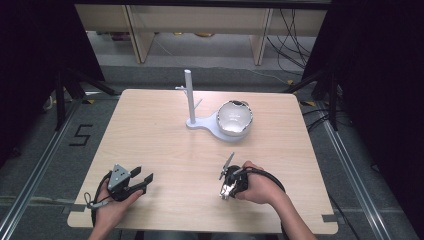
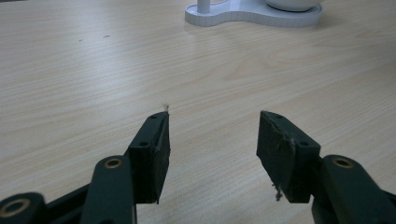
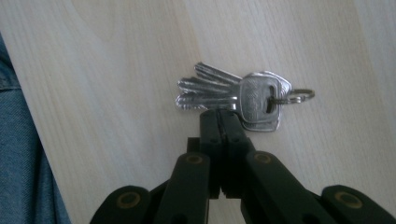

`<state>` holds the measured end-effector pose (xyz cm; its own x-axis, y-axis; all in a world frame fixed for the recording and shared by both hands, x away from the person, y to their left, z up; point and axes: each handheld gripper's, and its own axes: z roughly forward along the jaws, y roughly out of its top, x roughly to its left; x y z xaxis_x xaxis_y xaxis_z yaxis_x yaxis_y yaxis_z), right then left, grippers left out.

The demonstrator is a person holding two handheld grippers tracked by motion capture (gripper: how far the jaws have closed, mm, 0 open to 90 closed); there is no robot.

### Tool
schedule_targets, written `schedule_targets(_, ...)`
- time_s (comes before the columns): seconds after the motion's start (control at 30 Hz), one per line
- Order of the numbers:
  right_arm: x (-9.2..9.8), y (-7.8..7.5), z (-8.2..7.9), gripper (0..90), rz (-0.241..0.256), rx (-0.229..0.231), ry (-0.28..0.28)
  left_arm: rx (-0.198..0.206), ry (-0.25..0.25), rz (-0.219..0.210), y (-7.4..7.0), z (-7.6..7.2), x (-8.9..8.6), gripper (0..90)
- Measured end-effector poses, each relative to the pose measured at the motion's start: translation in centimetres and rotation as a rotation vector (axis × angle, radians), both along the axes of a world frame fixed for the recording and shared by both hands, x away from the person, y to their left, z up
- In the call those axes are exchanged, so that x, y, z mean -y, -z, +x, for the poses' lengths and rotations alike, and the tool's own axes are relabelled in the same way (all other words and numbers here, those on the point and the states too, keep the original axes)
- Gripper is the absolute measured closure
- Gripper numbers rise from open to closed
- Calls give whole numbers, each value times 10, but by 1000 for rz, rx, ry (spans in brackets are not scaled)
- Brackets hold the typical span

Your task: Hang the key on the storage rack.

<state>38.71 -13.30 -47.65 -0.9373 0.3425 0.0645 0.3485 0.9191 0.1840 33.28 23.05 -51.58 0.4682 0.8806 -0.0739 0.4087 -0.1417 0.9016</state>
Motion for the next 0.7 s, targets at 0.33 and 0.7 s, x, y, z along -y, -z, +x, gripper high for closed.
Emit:
schedule_targets(0.33, -3, -8, 0, 900, 9, 18, 11, -4, 0, -1, 1, -1, -1, 437)
schedule_targets(0.7, 4, -1, 7, 900, -57, -25, 44, -5, 0, -5, 1, -1, 1, 437)
